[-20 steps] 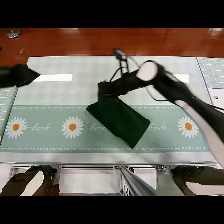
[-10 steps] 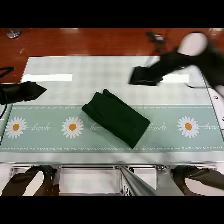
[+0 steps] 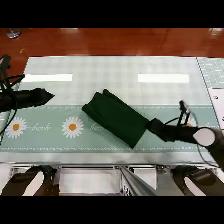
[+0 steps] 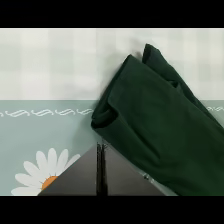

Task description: Fold the shirts.

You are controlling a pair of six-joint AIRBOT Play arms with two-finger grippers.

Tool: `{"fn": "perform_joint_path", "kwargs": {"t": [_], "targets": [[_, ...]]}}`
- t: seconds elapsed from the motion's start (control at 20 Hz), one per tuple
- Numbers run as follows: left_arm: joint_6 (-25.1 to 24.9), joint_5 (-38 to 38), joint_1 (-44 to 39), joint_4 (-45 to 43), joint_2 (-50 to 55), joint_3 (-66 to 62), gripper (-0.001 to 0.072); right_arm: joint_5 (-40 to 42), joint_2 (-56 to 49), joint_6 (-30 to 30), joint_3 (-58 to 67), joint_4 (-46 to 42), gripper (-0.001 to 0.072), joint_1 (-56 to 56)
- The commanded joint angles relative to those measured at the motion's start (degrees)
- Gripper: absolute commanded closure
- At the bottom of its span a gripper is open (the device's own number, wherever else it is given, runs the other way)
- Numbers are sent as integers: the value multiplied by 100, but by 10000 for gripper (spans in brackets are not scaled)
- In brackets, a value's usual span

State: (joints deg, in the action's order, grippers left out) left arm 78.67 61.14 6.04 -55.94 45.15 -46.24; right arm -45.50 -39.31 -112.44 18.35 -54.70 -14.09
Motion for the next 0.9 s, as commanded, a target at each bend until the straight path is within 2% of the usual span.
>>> {"fn": "perform_joint_path", "kwargs": {"t": [0.0, 0.2, 0.25, 0.3, 0.35, 0.4, 0.5, 0.55, 0.7, 0.85], "targets": [[0, -260, -238, 72, 7, 101, 672, 673, -723, 1285, -592, 1786, 94, -7], [2, -267, -350, 92, 17, 101, 672, 356, -2382, 2863, 103, 2931, 96, -7], [2, -267, -358, 92, 20, 101, 672, 225, -2726, 3084, 339, 3075, 121, -7], [2, -267, -361, 92, 20, 103, 672, 37, -3071, 3342, 612, 3187, 271, -7], [2, -267, -361, 92, 20, 107, 672, -219, -3344, 3587, 914, 3235, 529, -7], [2, -264, -361, 92, 24, 107, 672, -546, -3539, 3917, 1338, 3233, 689, -7], [2, -267, -363, 92, 31, 107, 672, -968, -3611, 4033, 2409, 3008, 690, -7], [2, -267, -363, 92, 31, 107, 672, -1158, -3613, 3853, 3056, 2693, 690, -2], [2, -262, -363, 92, 31, 107, 672, -1561, -3613, 2629, 5287, 1019, 690, 39], [2, -232, -363, 92, 31, 107, 672, -2240, -3635, 1878, 7112, -210, 691, 289]]}}
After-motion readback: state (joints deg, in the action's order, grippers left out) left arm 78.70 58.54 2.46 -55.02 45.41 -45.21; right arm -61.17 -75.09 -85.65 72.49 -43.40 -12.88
